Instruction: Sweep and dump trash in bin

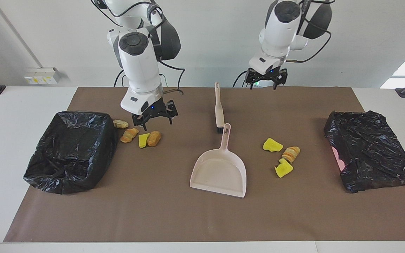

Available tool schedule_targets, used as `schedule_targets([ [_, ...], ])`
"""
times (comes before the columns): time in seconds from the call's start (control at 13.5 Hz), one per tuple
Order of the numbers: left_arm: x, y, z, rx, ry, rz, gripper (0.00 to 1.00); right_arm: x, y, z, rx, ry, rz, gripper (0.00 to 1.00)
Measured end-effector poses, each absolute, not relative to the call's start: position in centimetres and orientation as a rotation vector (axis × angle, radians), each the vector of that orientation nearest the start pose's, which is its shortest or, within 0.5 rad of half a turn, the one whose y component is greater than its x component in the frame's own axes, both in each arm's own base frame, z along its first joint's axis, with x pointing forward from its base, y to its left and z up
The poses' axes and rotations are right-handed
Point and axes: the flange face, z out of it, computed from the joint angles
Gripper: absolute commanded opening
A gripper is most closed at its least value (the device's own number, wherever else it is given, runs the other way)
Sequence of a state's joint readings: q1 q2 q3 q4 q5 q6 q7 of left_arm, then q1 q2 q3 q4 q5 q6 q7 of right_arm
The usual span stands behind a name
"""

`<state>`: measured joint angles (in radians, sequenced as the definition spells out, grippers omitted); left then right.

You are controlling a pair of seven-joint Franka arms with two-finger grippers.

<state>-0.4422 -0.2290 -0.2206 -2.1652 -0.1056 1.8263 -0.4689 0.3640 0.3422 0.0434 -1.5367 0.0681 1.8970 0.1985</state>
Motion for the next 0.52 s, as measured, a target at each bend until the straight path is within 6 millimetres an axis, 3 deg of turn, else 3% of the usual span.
schedule_targets([
  [0.3, 30.8, -34.4, 40.9, -3.101, 0.229, 0.176, 1.00, 59.2, 32.4, 41.8, -3.070, -0.143, 0.089, 1.00],
  [0.52, 27.3, -35.6, 37.3, -3.106, 0.266, 0.193, 1.00, 57.8, 36.9, 39.1, -3.074, -0.012, 0.087, 1.00],
])
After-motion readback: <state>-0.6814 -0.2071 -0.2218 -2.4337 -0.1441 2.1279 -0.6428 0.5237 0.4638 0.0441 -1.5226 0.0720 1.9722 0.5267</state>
